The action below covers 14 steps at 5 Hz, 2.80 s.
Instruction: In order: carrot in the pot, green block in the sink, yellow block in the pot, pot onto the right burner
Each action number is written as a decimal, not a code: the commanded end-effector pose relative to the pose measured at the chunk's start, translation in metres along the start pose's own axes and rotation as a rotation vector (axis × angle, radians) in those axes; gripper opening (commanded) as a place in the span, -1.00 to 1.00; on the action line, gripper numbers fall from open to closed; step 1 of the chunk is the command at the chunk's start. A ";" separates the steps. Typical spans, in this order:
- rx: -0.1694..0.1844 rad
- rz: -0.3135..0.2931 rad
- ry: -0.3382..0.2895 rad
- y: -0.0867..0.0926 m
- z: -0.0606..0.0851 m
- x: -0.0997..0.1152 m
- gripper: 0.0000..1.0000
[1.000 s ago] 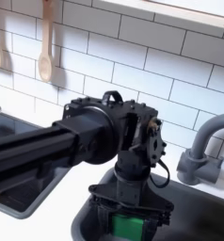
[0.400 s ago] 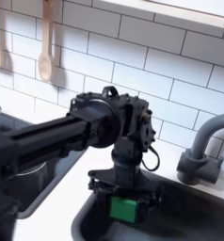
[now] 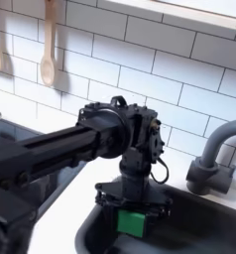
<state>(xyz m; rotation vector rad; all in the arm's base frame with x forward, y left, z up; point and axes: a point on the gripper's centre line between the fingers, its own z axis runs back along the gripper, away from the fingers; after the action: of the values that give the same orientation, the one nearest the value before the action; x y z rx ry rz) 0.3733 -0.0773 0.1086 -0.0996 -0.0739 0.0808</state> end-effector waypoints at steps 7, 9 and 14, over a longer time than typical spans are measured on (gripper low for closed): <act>-0.085 0.109 -0.193 0.037 0.107 -0.039 1.00; -0.141 0.162 -0.165 0.064 0.122 -0.066 1.00; -0.151 0.220 -0.174 0.116 0.148 -0.090 1.00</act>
<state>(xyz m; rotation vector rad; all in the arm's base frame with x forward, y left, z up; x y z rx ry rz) 0.2627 0.0440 0.2386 -0.2500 -0.2465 0.2968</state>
